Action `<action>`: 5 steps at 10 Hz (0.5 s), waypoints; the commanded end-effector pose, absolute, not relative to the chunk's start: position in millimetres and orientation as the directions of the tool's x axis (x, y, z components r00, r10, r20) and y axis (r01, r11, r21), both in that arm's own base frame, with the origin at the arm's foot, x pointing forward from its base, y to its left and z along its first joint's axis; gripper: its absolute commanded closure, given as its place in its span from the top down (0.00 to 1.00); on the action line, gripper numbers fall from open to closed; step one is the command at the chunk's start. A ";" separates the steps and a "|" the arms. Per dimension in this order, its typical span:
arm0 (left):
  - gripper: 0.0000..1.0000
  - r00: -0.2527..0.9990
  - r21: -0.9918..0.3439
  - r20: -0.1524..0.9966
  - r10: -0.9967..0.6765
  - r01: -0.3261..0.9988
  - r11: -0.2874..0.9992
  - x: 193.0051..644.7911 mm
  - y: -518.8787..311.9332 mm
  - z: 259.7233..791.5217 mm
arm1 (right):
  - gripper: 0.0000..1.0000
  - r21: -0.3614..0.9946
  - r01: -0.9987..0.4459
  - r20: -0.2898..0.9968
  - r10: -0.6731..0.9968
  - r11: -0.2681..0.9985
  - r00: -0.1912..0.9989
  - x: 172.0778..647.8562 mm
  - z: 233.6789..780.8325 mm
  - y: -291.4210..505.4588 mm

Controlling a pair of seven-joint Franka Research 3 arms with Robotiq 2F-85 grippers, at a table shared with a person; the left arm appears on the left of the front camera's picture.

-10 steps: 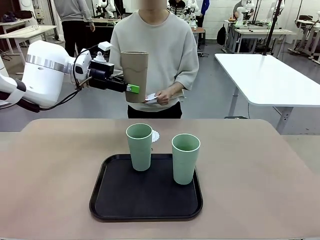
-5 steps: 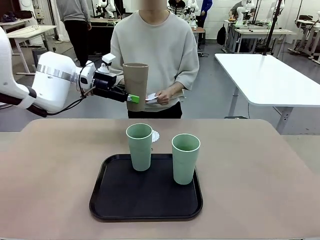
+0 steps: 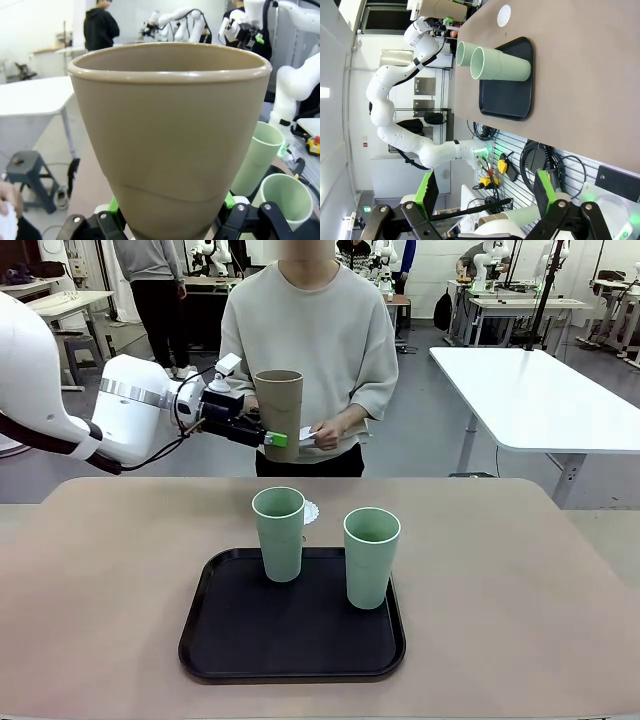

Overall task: Place coasters on the table and set cups on them.
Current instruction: Pick up one Reusable plastic cup and place it on a coaster set by the human.

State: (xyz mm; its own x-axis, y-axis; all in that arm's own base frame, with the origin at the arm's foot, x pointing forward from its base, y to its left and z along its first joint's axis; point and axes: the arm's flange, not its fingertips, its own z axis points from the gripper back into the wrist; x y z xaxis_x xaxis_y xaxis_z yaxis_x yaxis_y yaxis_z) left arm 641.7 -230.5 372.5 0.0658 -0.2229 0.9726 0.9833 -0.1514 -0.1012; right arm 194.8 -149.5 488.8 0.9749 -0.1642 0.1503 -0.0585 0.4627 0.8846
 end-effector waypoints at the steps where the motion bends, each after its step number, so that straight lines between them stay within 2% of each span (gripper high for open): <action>1: 0.82 0.051 -0.105 0.967 -0.251 0.973 -0.207 648.6 -241.1 354.7 | 1.00 0.888 -0.061 0.150 -0.162 0.456 0.975 194.7 488.7 -149.6; 5: 0.82 -0.044 -0.016 0.976 -0.214 0.963 -0.270 636.4 -245.0 342.1 | 1.00 0.888 -0.061 0.150 -0.162 0.456 0.975 194.7 488.7 -149.6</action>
State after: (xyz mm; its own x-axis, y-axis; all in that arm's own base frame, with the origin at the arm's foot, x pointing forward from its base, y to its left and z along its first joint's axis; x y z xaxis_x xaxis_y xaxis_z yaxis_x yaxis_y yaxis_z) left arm 635.8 -247.1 335.4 -0.0006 -0.2436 0.9699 0.9676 -0.2449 -0.0609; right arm 194.8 -149.5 488.8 0.9749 -0.1642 0.1503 -0.0585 0.4627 0.8846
